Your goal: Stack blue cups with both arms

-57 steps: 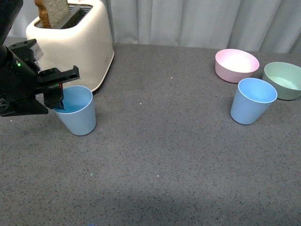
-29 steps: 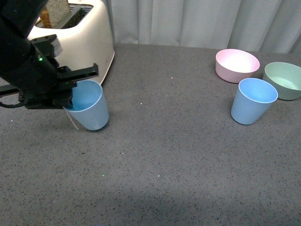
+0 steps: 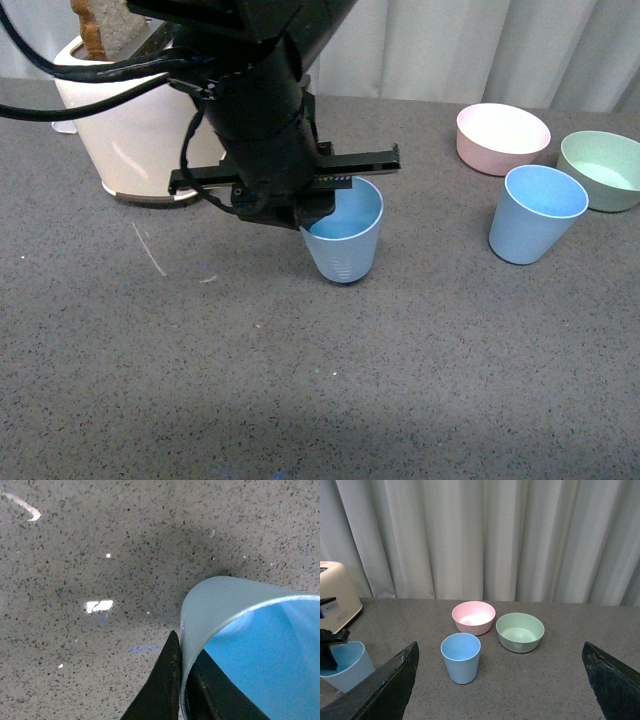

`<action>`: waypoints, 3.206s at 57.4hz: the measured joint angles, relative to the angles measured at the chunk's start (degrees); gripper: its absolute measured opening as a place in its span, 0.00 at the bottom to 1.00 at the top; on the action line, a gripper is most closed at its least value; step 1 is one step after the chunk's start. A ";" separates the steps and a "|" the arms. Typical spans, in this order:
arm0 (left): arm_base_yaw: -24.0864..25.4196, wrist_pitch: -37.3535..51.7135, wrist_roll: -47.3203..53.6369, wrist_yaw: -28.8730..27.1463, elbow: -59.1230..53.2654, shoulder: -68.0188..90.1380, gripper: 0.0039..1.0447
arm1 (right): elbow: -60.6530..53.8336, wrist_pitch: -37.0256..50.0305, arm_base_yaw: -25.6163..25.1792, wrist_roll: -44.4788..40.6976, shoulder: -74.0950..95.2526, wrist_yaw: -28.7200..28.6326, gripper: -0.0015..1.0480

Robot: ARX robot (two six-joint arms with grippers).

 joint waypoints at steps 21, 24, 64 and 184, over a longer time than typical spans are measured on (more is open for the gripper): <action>-1.99 -2.10 -1.14 -1.09 3.30 2.03 0.20 | 0.00 0.00 0.00 0.00 0.00 0.02 0.91; -2.08 -1.88 -1.33 -0.44 3.28 1.97 0.27 | 0.00 0.00 0.00 0.00 0.00 0.00 0.91; 5.11 88.56 23.54 -19.12 -46.86 -22.82 0.31 | 0.00 0.00 0.00 0.00 0.00 0.04 0.91; 27.23 34.84 25.64 2.60 -83.19 -115.51 0.03 | 0.00 -0.02 0.00 0.00 0.00 0.02 0.91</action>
